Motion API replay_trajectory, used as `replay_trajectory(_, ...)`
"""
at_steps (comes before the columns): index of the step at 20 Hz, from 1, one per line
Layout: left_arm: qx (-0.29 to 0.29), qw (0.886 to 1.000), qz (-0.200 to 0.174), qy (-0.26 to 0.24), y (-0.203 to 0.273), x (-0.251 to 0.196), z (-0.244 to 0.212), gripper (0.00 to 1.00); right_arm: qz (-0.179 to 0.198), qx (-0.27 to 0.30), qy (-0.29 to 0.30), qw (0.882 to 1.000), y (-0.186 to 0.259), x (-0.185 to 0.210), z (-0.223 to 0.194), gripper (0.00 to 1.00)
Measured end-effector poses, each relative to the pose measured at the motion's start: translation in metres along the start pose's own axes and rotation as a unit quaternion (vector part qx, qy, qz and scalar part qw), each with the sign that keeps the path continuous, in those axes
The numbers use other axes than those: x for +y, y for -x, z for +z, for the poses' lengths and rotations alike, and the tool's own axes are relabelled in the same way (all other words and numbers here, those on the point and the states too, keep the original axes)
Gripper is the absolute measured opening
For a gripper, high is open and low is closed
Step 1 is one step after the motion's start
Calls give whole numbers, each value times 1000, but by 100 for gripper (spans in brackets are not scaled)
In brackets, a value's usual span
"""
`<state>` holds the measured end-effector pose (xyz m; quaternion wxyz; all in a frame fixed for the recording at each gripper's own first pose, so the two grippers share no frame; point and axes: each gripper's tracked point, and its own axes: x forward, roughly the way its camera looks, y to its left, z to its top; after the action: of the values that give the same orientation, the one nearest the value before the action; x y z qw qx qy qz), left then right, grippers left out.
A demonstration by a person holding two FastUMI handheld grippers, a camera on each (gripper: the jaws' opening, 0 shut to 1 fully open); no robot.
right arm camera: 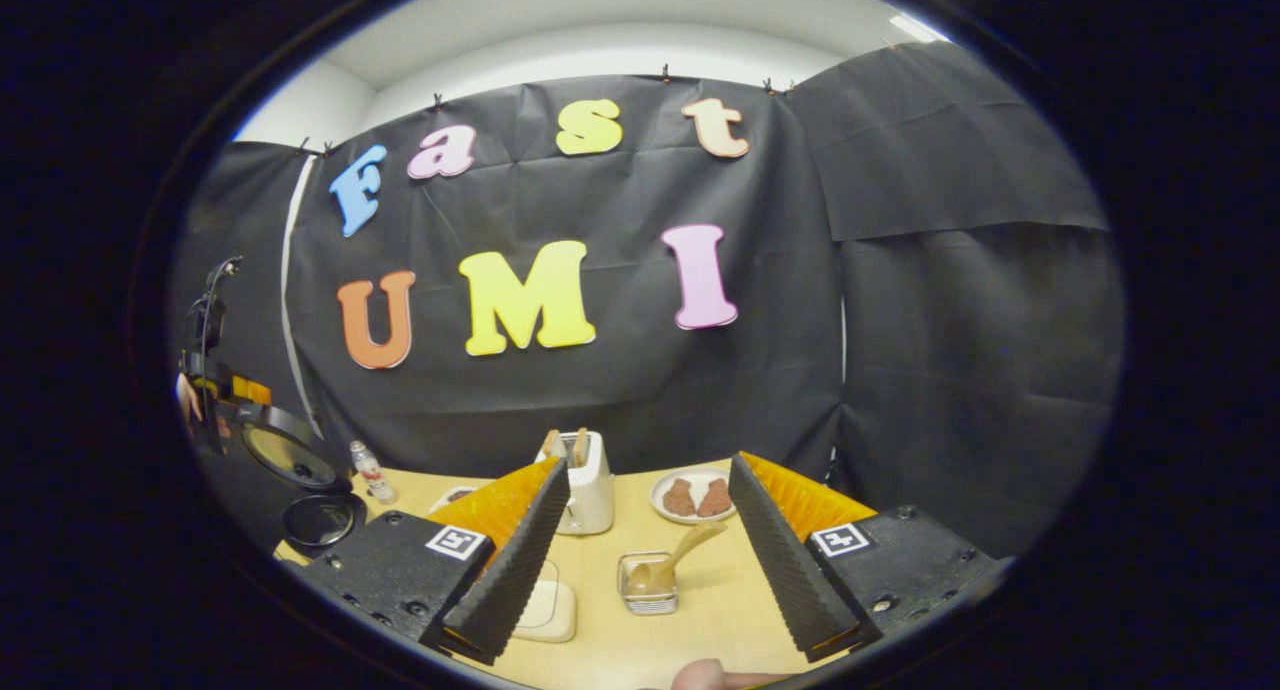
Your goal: Close the left gripper, press the button to open the rice cooker; take a wooden spoon from the chopstick holder with the right hand, scoop a spoonful of rice and pour it into the rice cooker, then put the wooden spoon back into the chopstick holder.
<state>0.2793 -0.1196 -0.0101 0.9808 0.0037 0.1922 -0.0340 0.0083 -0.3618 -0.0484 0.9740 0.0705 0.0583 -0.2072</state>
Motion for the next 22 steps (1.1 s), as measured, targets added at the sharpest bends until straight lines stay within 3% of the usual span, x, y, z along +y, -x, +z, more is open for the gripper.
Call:
replay_trajectory(9,49,999,-6,11,60,-17,-95,97,68,-3,-2,998,1,41,7,97)
replay_trajectory(17,98,993,2,61,58,-18,-161,97,94,-11,23,995,-11,46,22,100)
replay_trajectory(22,124,991,9,50,53,-18,-187,97,117,-8,30,993,-30,53,22,97)
